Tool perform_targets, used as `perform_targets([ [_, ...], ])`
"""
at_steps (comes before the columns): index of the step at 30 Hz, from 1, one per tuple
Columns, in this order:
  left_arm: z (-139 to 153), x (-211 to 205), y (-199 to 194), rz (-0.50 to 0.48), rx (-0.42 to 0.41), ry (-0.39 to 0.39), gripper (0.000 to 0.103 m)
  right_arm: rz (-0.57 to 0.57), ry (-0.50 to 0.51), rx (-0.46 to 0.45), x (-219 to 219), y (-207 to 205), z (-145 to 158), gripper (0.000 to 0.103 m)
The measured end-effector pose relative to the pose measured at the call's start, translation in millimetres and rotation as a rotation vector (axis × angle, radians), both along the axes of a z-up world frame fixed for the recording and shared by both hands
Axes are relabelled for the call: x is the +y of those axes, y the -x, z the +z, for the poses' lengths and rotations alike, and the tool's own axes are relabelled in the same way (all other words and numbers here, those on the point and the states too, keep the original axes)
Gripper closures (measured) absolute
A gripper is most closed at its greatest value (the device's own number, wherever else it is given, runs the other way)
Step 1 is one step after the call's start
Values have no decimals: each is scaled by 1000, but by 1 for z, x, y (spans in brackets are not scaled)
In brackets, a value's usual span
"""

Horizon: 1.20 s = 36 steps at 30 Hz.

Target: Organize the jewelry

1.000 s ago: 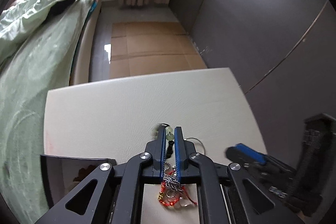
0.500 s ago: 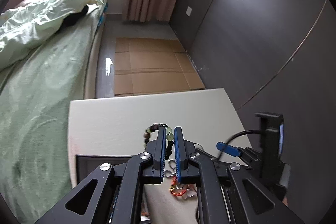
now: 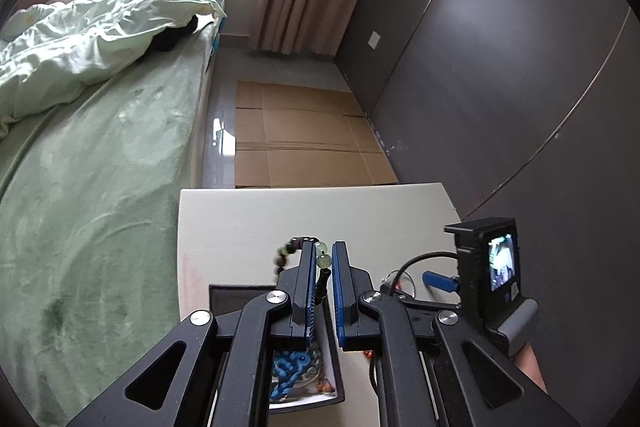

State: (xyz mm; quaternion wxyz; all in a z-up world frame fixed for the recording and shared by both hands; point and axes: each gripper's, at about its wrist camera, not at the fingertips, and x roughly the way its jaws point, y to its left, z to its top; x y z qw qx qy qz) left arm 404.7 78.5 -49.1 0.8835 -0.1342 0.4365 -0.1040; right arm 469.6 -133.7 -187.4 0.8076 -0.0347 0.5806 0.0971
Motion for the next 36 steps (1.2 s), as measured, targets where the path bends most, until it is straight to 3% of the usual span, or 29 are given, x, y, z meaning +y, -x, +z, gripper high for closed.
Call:
perform_targets([
  [6, -8, 8, 8, -4, 10, 18, 95, 38, 84, -13, 15, 4, -1, 33],
  [9, -12, 11, 12, -5, 19, 27, 95, 61, 79, -17, 13, 9, 3, 52],
  [12, -16, 13, 17, -12, 26, 35, 95, 65, 76, -14, 8, 15, 4, 52],
  [16, -23, 13, 21, -20, 48, 45, 95, 18, 11, -20, -7, 19, 12, 53],
  [24, -39, 15, 20, -39, 133, 47, 92, -40, -128, -121, -16, 28, 52, 53],
  [27, -37, 22, 22, -27, 129, 53, 72, -34, -168, -153, -14, 34, 64, 53],
  [29, -35, 27, 26, -10, 108, 51, 46, -20, -201, -171, -9, 39, 71, 53],
  [36, -31, 48, 37, 42, 84, 44, 42, 59, -331, -174, 24, 55, 85, 53],
])
